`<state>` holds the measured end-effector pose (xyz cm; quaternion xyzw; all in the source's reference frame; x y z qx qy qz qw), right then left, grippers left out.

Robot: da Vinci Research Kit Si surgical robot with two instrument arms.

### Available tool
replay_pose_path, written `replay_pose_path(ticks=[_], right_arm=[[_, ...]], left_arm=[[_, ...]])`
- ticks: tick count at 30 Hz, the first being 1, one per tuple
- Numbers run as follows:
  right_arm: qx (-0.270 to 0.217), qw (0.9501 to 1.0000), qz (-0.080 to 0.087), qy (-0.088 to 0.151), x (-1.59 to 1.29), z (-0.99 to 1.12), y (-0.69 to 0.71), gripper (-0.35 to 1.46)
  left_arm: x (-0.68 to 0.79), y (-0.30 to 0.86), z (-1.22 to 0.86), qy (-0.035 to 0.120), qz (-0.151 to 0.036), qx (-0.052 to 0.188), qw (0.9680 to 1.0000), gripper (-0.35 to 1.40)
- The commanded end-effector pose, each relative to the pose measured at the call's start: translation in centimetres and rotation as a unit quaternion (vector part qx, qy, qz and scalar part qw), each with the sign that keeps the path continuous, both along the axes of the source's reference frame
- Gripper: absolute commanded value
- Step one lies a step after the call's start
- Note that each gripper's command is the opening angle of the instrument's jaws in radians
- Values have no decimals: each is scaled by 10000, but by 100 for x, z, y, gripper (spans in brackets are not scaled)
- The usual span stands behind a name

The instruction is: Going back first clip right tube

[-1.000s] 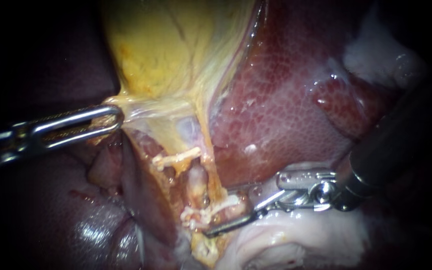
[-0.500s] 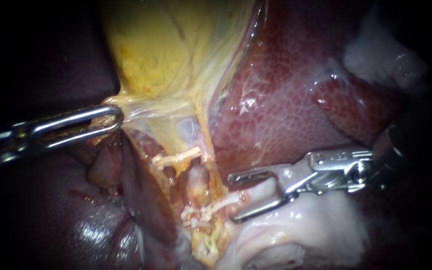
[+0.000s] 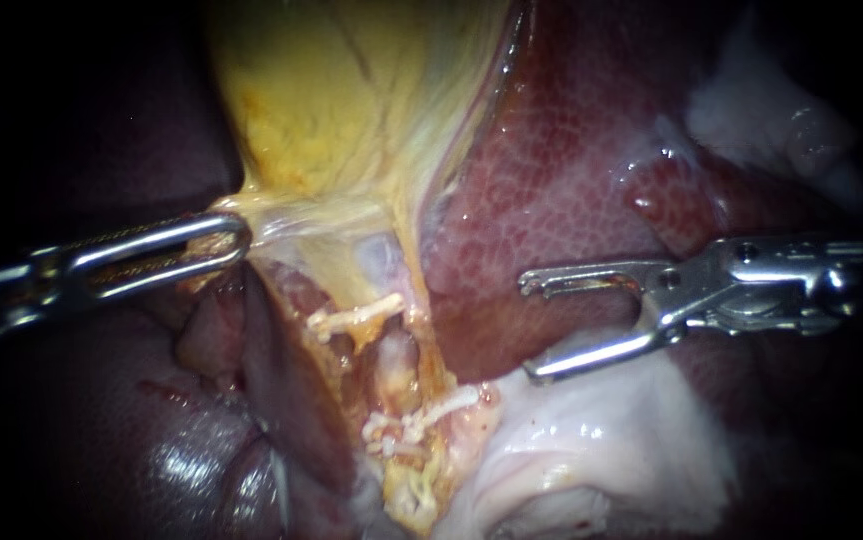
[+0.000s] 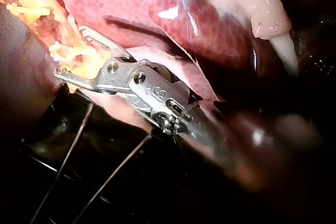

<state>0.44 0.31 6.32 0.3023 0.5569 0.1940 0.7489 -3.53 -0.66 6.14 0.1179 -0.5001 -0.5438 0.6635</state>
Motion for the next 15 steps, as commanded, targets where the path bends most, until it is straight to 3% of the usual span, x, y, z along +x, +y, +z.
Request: replay_pose_path(ticks=[1,9,15], right_arm=[[12,10000,18,16,0,-1,0,60],[16,10000,39,37,0,-1,-1,60],[15,10000,39,37,0,-1,-1,60]], left_arm=[[-1,-1,2,6,-3,-5,10000,-35],[-19,-8,38,86,28,42,10000,-35],[-48,-4,61,123,122,91,9998,-35]])
